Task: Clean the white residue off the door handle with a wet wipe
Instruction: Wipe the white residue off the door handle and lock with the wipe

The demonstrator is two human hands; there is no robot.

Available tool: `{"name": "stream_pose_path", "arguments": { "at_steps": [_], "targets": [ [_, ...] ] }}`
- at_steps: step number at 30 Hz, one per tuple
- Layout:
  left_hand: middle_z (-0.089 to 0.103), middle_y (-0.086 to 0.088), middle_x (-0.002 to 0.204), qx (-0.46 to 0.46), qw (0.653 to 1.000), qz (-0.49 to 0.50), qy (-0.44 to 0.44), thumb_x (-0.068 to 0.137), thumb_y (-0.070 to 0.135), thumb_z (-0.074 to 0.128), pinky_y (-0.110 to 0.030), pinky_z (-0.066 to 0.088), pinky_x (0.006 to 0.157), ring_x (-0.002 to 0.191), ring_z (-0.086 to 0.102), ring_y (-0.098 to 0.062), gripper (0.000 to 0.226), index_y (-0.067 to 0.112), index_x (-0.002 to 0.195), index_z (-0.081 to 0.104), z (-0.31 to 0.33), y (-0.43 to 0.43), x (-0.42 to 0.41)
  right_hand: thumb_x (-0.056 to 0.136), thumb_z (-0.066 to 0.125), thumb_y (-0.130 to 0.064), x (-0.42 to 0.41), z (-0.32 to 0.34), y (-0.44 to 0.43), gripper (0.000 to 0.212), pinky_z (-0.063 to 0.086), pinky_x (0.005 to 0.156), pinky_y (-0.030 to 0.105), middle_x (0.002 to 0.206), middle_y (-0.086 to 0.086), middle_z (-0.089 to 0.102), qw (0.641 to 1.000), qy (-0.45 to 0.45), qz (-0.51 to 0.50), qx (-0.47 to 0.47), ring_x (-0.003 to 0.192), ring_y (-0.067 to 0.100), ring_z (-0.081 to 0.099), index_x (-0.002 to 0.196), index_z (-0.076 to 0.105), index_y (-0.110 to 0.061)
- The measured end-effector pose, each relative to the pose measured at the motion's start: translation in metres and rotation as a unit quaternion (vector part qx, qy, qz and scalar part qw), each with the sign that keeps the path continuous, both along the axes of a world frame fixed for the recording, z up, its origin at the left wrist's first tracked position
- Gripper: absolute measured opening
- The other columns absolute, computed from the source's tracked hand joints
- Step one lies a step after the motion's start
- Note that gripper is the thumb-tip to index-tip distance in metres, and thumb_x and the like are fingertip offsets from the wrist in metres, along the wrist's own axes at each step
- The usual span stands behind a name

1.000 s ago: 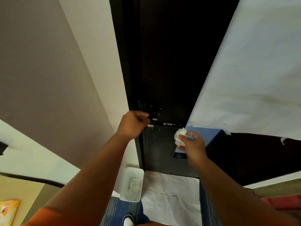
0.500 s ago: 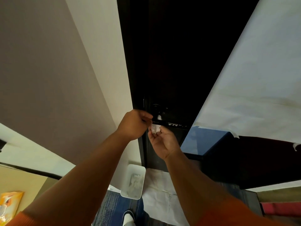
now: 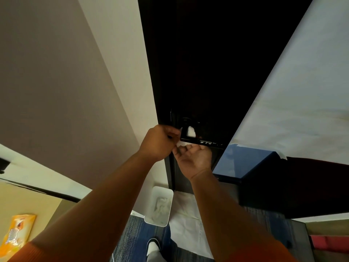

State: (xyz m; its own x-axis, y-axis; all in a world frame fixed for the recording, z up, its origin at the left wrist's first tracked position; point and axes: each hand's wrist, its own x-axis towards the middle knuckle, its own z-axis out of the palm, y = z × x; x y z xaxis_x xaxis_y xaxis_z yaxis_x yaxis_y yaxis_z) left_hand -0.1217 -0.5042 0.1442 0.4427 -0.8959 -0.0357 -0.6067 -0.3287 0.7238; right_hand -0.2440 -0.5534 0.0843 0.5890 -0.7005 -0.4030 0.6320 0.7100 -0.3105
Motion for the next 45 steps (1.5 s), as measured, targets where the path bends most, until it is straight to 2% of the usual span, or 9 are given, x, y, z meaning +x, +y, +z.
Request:
{"name": "stream_pose_path", "arguments": {
  "at_steps": [10,17,22,27,32,35,38,41,45],
  "targets": [
    [0.077,0.005,0.114,-0.016,0.999,0.009,0.032,0.094,0.025,0.071,0.008,0.036,0.069,0.091,0.061,0.003,0.021,0.023,0.115,0.077,0.002,0.000,-0.002,0.097,0.052,-0.027,0.005,0.003,0.004,0.043,0.053,0.092,0.038,0.114,0.010,0.070,0.998,-0.005,-0.055,-0.007,0.100,0.026,0.068,0.135,0.061,-0.008],
    [0.077,0.003,0.112,-0.022,0.999,0.023,0.031,0.093,0.024,0.073,0.006,0.036,0.073,0.103,0.070,-0.009,0.022,0.021,0.114,0.077,0.006,-0.005,-0.009,0.076,0.067,-0.015,0.004,0.019,0.000,0.028,0.051,0.097,0.037,0.098,0.011,0.073,0.998,-0.017,-0.041,0.036,0.093,0.025,0.069,0.101,0.073,-0.004],
    [0.077,0.003,0.111,-0.006,1.000,0.011,0.025,0.091,0.024,0.075,0.010,0.035,0.067,0.092,0.063,0.000,0.028,0.021,0.119,0.075,0.010,-0.004,-0.011,0.075,0.062,-0.013,0.001,0.016,-0.001,0.039,0.044,0.108,0.037,0.103,0.014,0.071,0.994,-0.029,-0.097,0.036,0.093,0.026,0.067,0.112,0.070,-0.002],
    [0.076,0.003,0.112,-0.006,0.999,0.017,0.027,0.092,0.024,0.075,0.005,0.036,0.070,0.094,0.066,-0.004,0.031,0.020,0.122,0.074,0.007,-0.001,-0.013,0.098,0.050,-0.023,-0.021,0.012,-0.026,0.029,0.055,0.092,0.042,0.103,0.016,0.073,0.984,-0.016,-0.172,0.051,0.095,0.029,0.070,0.108,0.072,-0.007],
    [0.076,0.001,0.116,-0.012,0.999,0.026,0.039,0.094,0.024,0.073,-0.012,0.044,0.086,0.098,0.065,-0.006,0.030,0.020,0.124,0.072,0.006,-0.001,-0.017,0.100,0.053,-0.009,-0.043,-0.003,-0.026,0.021,0.056,0.096,0.042,0.102,0.013,0.074,0.980,0.041,-0.179,0.073,0.097,0.028,0.071,0.114,0.068,-0.007],
    [0.077,0.002,0.113,-0.014,0.998,0.029,0.048,0.094,0.023,0.074,-0.007,0.043,0.081,0.103,0.069,-0.010,0.030,0.020,0.123,0.073,0.006,-0.001,-0.016,0.097,0.056,0.002,-0.038,-0.005,-0.026,0.022,0.057,0.094,0.040,0.092,0.011,0.076,0.980,0.059,-0.171,0.085,0.083,0.023,0.076,0.114,0.067,-0.005],
    [0.076,0.003,0.114,-0.010,0.998,0.027,0.051,0.093,0.023,0.074,-0.004,0.040,0.079,0.098,0.067,-0.005,0.030,0.020,0.123,0.073,0.005,0.001,-0.016,0.097,0.062,-0.001,-0.030,-0.002,-0.029,0.012,0.059,0.090,0.035,0.087,0.007,0.073,0.982,0.030,-0.170,0.078,0.075,0.016,0.075,0.101,0.071,-0.007],
    [0.077,0.003,0.110,-0.004,0.999,0.025,0.047,0.093,0.024,0.073,0.001,0.039,0.074,0.095,0.067,-0.005,0.029,0.021,0.122,0.074,0.004,0.004,-0.016,0.089,0.065,-0.007,-0.022,0.001,-0.024,0.023,0.054,0.100,0.039,0.105,0.013,0.076,0.988,0.001,-0.144,0.058,0.100,0.025,0.074,0.111,0.071,-0.005],
    [0.077,0.001,0.112,-0.003,0.998,0.039,0.052,0.094,0.023,0.073,-0.010,0.045,0.083,0.103,0.070,-0.014,0.023,0.021,0.117,0.076,0.003,0.010,-0.012,0.096,0.061,-0.025,-0.010,0.006,-0.020,0.026,0.050,0.106,0.041,0.103,0.014,0.076,0.991,-0.016,-0.114,0.067,0.102,0.028,0.071,0.101,0.076,-0.004]
  ]
}}
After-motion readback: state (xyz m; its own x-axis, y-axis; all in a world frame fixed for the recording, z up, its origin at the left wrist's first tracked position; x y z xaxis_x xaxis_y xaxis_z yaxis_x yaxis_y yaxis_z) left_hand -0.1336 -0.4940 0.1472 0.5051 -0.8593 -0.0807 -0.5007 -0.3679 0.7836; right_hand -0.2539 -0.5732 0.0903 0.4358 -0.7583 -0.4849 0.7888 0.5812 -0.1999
